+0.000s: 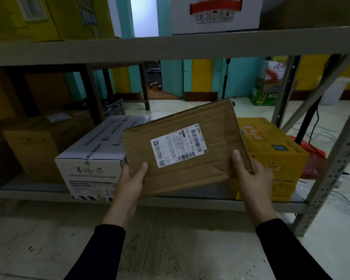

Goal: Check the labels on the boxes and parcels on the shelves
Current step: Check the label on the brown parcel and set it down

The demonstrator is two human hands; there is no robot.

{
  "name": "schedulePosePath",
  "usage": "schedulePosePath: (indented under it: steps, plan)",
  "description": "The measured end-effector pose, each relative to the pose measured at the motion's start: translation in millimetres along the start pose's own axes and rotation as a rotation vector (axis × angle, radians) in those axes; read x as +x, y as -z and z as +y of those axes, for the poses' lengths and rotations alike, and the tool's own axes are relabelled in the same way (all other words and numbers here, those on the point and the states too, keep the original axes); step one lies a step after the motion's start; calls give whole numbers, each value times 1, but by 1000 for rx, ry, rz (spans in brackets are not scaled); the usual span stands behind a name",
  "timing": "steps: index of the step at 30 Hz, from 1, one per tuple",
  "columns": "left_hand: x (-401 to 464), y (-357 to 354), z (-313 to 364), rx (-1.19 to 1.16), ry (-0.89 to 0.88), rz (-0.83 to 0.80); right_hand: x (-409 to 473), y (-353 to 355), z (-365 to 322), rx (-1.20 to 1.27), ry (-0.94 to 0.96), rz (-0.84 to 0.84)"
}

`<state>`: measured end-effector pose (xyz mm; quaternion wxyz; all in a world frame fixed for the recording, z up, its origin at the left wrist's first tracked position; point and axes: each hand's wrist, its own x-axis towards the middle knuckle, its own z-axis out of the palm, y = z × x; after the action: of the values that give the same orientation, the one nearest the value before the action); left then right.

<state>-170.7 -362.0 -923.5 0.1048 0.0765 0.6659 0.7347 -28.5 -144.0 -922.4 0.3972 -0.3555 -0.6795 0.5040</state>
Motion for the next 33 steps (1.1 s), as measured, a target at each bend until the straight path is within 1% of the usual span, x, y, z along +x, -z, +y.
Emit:
schedulePosePath:
  steps: [1,2,6,7,11,12,15,21,24,28,32,33]
  plan:
    - [4,2,1,13,-8,13,6,0,-2,-42,29,-26]
    - [5,4,5,31,-16,15,11,0,-4,-33,50,-50]
    - [11,12,29,66,8,5,22,-3,-22,79,-34,-177]
    - [12,14,39,74,17,-1,23,-4,-28,90,-59,-232]
    - [7,25,97,137,115,5,26,1,-72,103,-291,-454]
    - [5,28,120,151,153,5,27,6,-92,90,-355,-504]
    - [-10,30,190,225,255,-19,22,24,-160,34,-542,-579]
    - [-47,37,334,294,440,-81,5,70,-315,-41,-700,-623]
    - [-72,39,415,310,502,-90,-2,91,-394,25,-736,-602]
    - [-101,39,509,297,524,-63,-4,111,-477,89,-741,-557]
    - [-132,36,592,249,447,-19,-5,132,-556,136,-682,-563]
    - [-135,36,604,233,440,-11,-3,133,-566,137,-653,-567]
